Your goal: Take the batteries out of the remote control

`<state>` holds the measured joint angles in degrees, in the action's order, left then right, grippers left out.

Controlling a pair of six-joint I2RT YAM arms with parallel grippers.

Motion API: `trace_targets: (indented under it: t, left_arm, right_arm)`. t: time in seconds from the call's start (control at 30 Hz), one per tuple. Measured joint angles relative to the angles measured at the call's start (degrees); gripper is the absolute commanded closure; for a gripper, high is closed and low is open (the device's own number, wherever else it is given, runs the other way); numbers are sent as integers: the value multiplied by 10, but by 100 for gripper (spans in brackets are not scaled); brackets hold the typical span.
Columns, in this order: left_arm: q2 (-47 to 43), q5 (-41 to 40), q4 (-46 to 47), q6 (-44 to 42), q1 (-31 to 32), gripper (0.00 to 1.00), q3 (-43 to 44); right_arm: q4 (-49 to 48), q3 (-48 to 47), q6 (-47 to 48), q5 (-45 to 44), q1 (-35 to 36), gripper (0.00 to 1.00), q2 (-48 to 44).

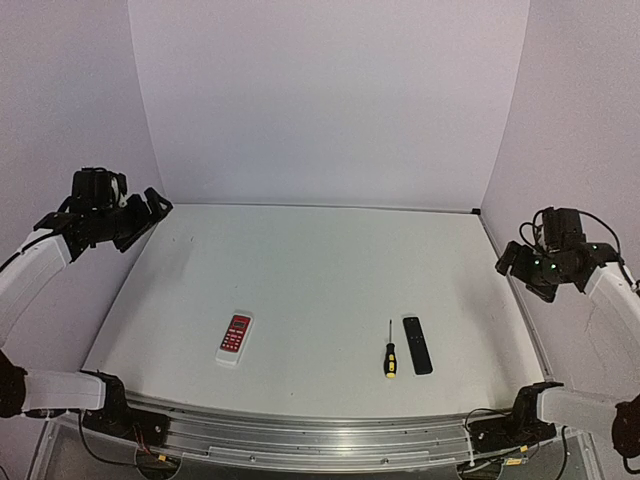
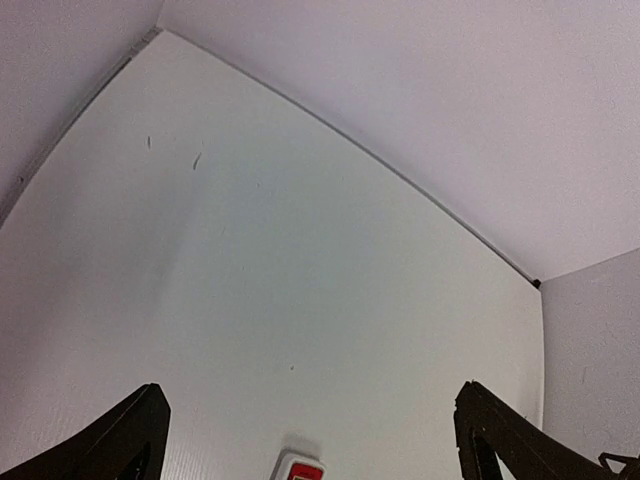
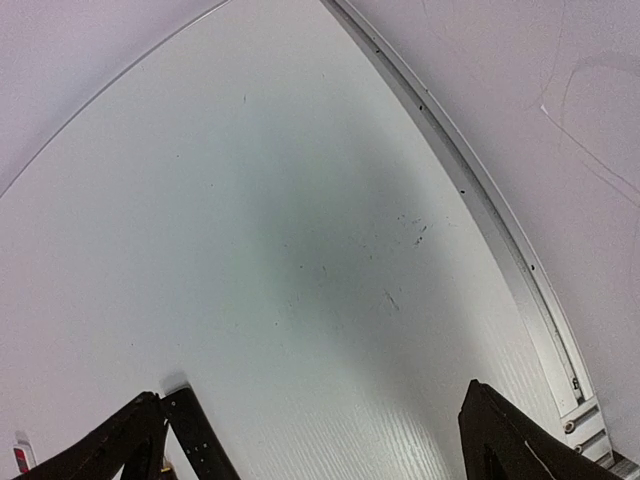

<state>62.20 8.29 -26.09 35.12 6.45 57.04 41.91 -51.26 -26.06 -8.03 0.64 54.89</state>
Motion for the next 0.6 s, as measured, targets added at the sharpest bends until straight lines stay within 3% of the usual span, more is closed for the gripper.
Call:
trace_targets:
  t: [0.13,0.33,0.6]
  left_arm:
    - [9,16,-20,15,37,0,-36]
    - [88,-9,-35,36,193,0,-61]
    - [229,-64,-60,42,324,0,-50]
  right_arm:
    - [6,11,-6,21,0,2,-11]
    - [17,28,-8,70,0,2,1]
    - [22,66,-13,115,0,4,7]
